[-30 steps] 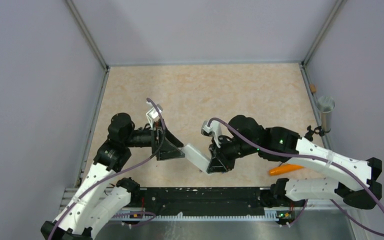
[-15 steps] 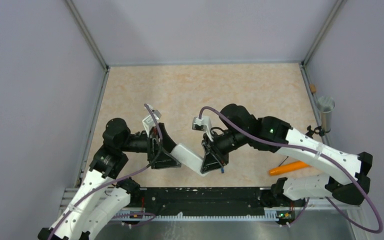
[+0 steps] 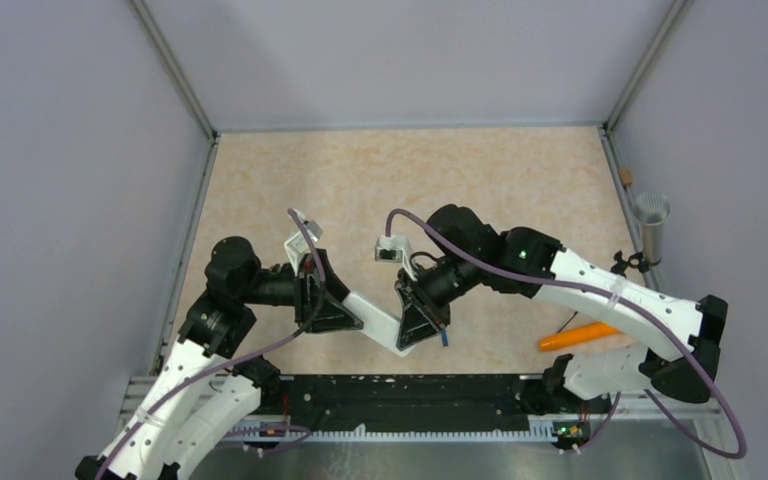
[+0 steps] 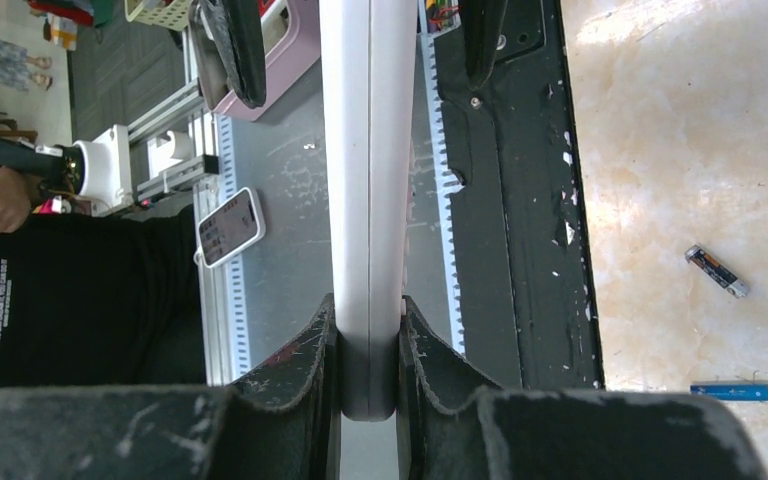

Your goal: Load the batteries into the remote control

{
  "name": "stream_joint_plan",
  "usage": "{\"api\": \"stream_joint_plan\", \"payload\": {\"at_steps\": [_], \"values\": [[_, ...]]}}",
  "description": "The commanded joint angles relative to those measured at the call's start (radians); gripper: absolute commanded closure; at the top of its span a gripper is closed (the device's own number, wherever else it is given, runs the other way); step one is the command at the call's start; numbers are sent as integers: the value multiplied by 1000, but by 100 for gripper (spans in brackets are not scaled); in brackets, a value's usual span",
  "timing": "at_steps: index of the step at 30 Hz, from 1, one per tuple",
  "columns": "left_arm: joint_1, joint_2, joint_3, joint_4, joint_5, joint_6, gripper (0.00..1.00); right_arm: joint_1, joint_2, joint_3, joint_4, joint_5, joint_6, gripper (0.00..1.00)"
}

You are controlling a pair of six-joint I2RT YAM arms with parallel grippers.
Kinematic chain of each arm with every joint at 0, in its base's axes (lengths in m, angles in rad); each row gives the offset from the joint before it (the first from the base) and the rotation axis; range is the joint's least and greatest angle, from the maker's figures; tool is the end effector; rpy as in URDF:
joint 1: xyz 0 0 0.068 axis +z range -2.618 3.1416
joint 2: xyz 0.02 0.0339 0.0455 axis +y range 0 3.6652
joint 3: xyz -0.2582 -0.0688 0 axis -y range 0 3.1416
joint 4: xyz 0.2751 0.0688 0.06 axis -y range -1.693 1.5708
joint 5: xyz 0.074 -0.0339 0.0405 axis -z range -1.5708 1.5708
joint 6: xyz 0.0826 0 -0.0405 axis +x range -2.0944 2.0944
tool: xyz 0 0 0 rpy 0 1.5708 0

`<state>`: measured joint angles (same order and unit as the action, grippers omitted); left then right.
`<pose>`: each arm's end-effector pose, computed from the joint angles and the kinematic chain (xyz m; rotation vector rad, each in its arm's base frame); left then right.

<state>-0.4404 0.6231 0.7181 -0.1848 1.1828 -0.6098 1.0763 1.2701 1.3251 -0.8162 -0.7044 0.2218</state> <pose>0.1332 -0.1473 0.3406 0.8666 1.7239 -1.7090 0.1020 0.3018 0.3407 -1.4200 2.1512 1.4049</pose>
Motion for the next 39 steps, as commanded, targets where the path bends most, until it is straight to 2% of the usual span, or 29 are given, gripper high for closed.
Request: {"api": "stream_joint_plan", "payload": {"at_steps": [1, 6, 10, 13, 16, 18, 21, 26, 28, 34, 39], "values": [[-5, -12, 32, 21, -11, 27, 44, -15, 18, 72, 14, -42, -4, 100], [-5, -6, 31, 36, -9, 16, 46, -17, 42, 87, 5, -52, -15, 100], [-8, -7, 27, 42, 1, 8, 58, -25, 46, 94, 10, -61, -16, 100], [-11, -9, 21, 42, -3, 8, 72, -29, 52, 95, 8, -62, -17, 100], [-12, -5, 19, 44, -20, 1, 100, -30, 57, 98, 6, -61, -23, 100], [-12, 0, 17, 45, -30, -3, 100, -30, 57, 102, 1, -46, -25, 100], [-12, -2, 9, 45, -55, -6, 100, -31, 40, 90, 1, 3, -19, 85], [-11, -23, -19, 49, -141, -20, 100, -48, -44, -8, 84, 129, 44, 55], [-12, -29, -32, 43, -181, -26, 100, -61, -88, -59, 127, 191, 81, 47], [-12, -67, -85, 52, -308, -61, 100, -84, -246, -229, 240, 388, 188, 37], [-12, -101, -125, 70, -396, -103, 100, -88, -353, -358, 326, 523, 290, 35]]}}
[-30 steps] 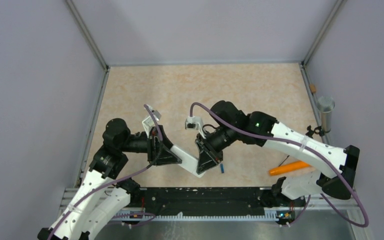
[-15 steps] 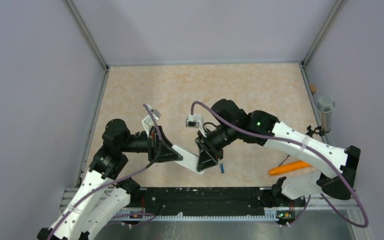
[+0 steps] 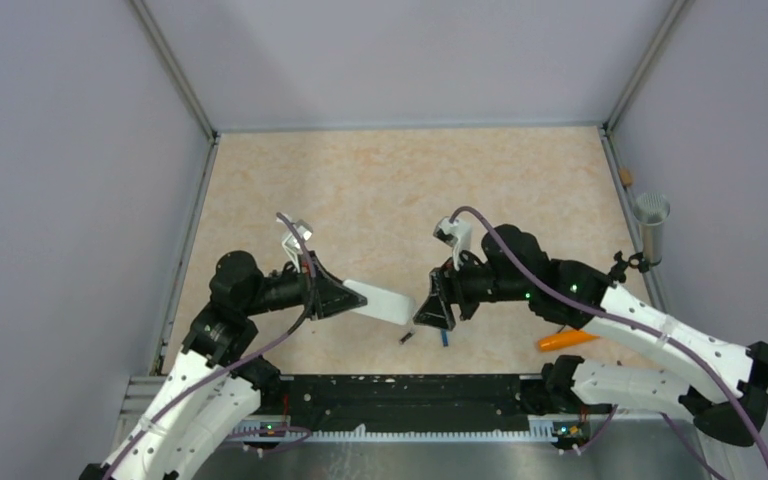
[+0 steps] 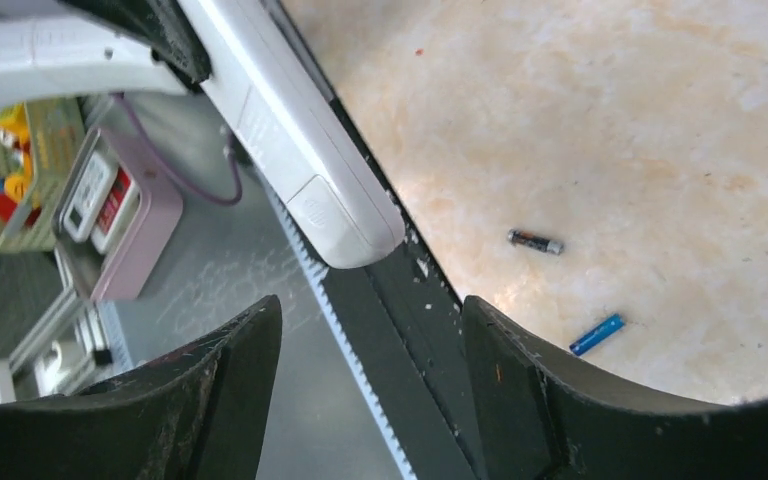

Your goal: Load the batteries into the remote control

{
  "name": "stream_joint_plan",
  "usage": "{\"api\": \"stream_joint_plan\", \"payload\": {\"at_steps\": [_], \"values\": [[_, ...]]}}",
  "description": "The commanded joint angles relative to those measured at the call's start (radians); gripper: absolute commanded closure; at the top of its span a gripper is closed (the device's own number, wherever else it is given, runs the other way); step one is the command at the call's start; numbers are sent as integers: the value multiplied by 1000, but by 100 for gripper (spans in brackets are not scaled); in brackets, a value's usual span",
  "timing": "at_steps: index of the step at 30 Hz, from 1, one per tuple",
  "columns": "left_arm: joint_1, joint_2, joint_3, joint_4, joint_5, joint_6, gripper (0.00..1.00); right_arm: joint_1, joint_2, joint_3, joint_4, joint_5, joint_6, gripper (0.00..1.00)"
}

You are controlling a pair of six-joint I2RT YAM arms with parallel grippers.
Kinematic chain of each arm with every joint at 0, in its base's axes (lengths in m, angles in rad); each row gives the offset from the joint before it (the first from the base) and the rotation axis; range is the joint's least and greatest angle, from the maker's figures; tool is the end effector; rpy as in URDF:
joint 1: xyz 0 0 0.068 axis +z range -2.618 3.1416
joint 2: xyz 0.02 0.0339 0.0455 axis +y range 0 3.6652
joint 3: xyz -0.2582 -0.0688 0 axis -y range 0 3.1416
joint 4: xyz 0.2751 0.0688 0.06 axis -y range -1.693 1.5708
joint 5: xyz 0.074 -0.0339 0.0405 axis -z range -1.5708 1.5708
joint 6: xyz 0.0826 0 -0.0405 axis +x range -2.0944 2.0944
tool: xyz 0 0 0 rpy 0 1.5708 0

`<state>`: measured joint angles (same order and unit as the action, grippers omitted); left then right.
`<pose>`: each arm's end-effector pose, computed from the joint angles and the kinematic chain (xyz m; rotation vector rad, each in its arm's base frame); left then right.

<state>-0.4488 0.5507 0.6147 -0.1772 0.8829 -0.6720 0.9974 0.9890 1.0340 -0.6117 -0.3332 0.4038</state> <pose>0.1492 -0.1427 0.3118 0.5403 1.8265 -1.5352 0.1284 0.2486 0.3199 -0.8874 2.1659 1.1245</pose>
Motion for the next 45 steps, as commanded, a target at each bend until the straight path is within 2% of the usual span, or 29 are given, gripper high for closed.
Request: {"api": "stream_joint_plan", "payload": {"at_steps": [1, 10, 16, 21, 27, 34, 40, 45], "values": [[-3, -33, -29, 68, -107, -49, 100, -9, -92, -95, 150, 169, 131, 35], [-2, -57, -132, 246, -154, -210, 100, -9, -209, -296, 373, 205, 292, 31], [-2, -39, -210, 443, -129, -351, 100, -11, -210, -377, 543, 189, 377, 30], [-1, -37, -245, 526, -124, -416, 100, -11, -213, -448, 689, 200, 451, 30], [-1, -33, -271, 570, -118, -449, 100, -10, -220, -489, 791, 215, 483, 32], [-2, -31, -263, 549, -120, -429, 100, -10, -246, -501, 829, 223, 489, 35], [-2, -23, -259, 539, -123, -422, 100, -11, -247, -505, 828, 222, 492, 44], [-2, -20, -256, 539, -127, -424, 100, -8, -241, -508, 842, 215, 493, 47]]}}
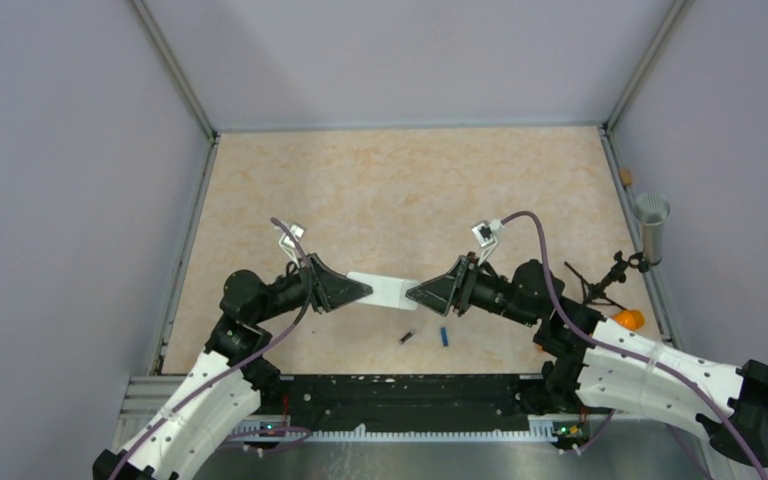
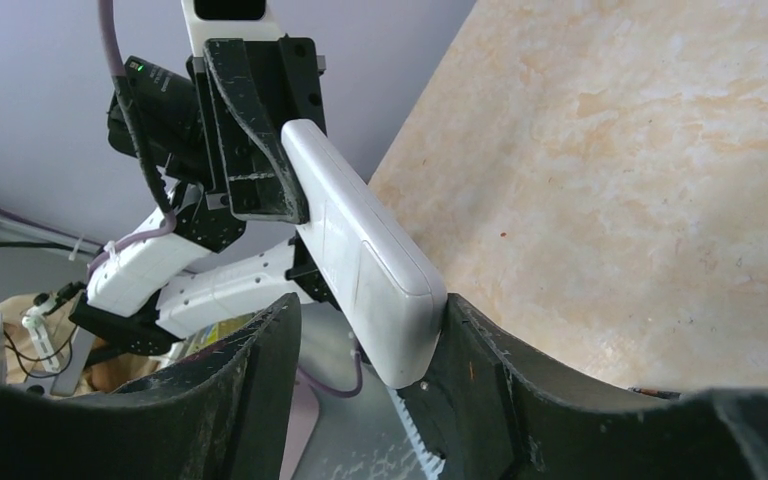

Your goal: Load the batteries into the remote control

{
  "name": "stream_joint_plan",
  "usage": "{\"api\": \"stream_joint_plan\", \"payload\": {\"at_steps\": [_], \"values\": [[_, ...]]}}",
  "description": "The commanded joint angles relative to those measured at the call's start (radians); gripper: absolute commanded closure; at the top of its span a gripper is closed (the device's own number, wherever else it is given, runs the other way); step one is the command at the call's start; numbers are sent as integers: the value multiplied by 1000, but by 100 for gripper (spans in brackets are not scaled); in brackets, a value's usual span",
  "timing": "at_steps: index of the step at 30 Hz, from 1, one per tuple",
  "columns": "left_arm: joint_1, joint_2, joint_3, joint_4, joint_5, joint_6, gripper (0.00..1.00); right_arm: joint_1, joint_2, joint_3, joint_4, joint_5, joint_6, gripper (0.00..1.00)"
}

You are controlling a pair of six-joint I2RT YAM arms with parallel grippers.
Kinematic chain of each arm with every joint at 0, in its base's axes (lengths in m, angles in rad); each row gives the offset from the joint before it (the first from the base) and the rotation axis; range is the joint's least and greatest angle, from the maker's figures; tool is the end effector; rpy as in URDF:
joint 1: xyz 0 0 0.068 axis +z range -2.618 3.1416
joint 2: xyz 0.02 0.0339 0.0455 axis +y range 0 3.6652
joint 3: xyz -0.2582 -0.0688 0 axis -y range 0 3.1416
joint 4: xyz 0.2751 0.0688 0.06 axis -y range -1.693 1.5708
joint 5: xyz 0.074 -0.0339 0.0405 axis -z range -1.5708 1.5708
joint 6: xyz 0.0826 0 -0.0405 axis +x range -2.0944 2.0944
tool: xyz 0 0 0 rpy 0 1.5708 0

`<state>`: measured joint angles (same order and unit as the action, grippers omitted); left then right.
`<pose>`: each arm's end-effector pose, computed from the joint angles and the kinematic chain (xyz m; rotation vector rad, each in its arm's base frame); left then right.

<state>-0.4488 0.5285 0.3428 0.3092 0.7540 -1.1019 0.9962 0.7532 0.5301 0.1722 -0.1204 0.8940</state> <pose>0.1662 -0.1428 0.2684 0.1672 1.7591 -1.7335 0.1379 0.2312 0.2798 -0.2013 1.8509 1.4974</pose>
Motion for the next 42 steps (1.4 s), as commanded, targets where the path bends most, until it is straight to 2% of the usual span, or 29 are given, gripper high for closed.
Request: {"api": "stream_joint_plan", "payload": {"at_steps": [1, 12, 20, 23, 27, 28, 29, 42], "values": [[-2, 4, 16, 53, 2, 4, 100, -10, -4, -3, 62, -1, 5, 48], [-2, 26, 15, 102, 11, -19, 100, -8, 31, -24, 127, -28, 25, 50], [-2, 34, 13, 103, 13, -20, 100, -8, 51, -29, 152, -45, 31, 57], [-1, 36, 12, 104, 13, -21, 100, -8, 62, -26, 170, -56, 32, 67], [-2, 35, 10, 104, 13, -22, 100, -8, 62, -23, 174, -65, 28, 88], [-2, 34, 10, 104, 11, -24, 100, -8, 57, -24, 171, -65, 25, 97], [-1, 31, 8, 102, 6, -25, 100, -8, 51, -24, 162, -62, 23, 100], [-2, 1, 1, 85, -63, -33, 100, -8, -148, -91, 45, -8, 19, 100]]}}
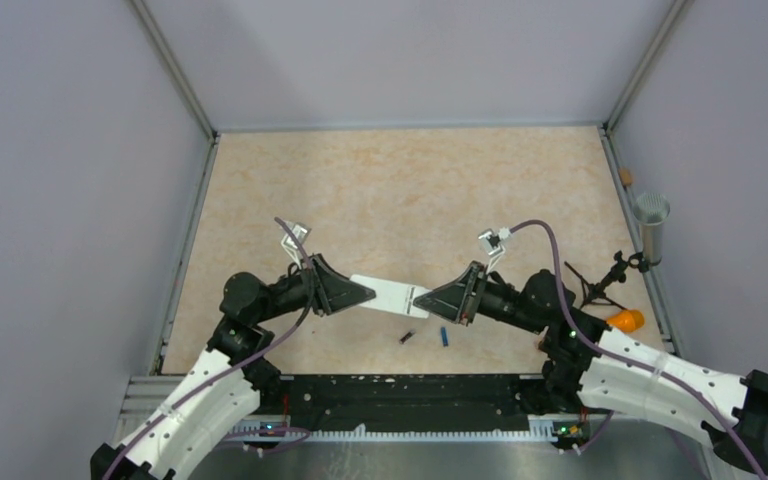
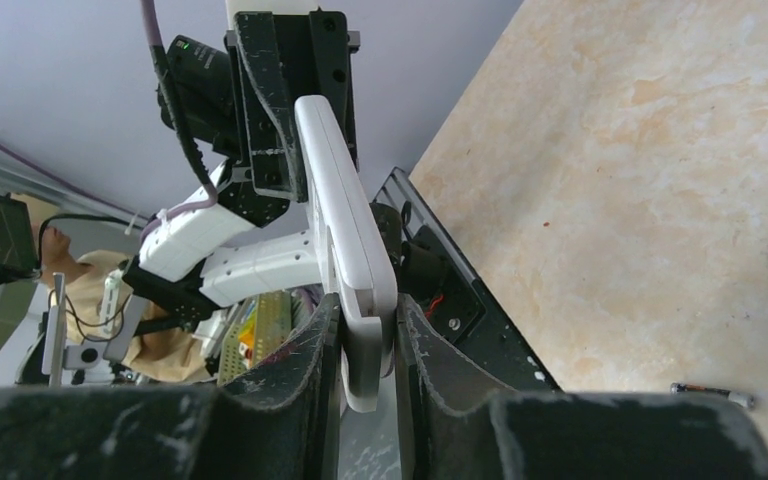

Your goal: Load the batteries into the remote control

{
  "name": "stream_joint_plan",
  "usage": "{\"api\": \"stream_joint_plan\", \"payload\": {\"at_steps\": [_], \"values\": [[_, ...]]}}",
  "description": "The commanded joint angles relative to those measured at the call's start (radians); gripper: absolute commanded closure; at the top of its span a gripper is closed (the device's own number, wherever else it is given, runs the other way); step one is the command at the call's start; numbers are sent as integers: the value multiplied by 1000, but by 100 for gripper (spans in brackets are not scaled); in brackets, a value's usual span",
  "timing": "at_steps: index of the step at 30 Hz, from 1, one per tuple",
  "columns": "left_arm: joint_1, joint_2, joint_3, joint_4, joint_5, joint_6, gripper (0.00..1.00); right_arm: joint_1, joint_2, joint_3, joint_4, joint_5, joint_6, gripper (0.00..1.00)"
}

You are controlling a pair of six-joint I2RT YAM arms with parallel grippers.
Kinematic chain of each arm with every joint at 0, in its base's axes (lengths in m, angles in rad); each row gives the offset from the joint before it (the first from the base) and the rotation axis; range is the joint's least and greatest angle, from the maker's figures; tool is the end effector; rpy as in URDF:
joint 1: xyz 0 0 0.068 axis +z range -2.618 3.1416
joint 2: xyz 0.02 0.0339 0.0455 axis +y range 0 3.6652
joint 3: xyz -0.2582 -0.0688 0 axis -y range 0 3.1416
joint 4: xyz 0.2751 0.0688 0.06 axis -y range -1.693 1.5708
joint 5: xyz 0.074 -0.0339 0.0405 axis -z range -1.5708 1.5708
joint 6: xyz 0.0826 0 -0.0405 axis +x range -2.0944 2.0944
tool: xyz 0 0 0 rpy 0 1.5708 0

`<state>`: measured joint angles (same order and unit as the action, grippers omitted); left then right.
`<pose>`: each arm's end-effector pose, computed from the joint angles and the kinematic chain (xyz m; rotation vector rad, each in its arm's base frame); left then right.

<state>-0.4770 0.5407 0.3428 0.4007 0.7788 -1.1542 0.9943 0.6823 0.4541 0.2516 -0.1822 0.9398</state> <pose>0.1601 -0.1481 0.2779 0.2194 1.7088 -1.8073 0.1272 0.2231 0.2762 -0.2174 1.7955 1.6109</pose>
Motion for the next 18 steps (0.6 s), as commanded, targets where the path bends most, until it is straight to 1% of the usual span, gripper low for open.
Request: {"api": "stream_joint_plan", "payload": {"at_steps": [1, 9, 13, 18], "values": [[28, -11, 1, -9, -93, 20, 100, -6, -86, -20, -40, 57, -25, 100], [31, -26, 8, -49, -135, 35, 100, -6, -153, -24, -114, 91, -28, 100], [36, -52, 33, -146, -173, 81, 100, -7, -174, -15, -171, 135, -41, 100], [40, -74, 61, -239, -210, 129, 100, -7, -146, 10, -208, 175, -53, 100]]}}
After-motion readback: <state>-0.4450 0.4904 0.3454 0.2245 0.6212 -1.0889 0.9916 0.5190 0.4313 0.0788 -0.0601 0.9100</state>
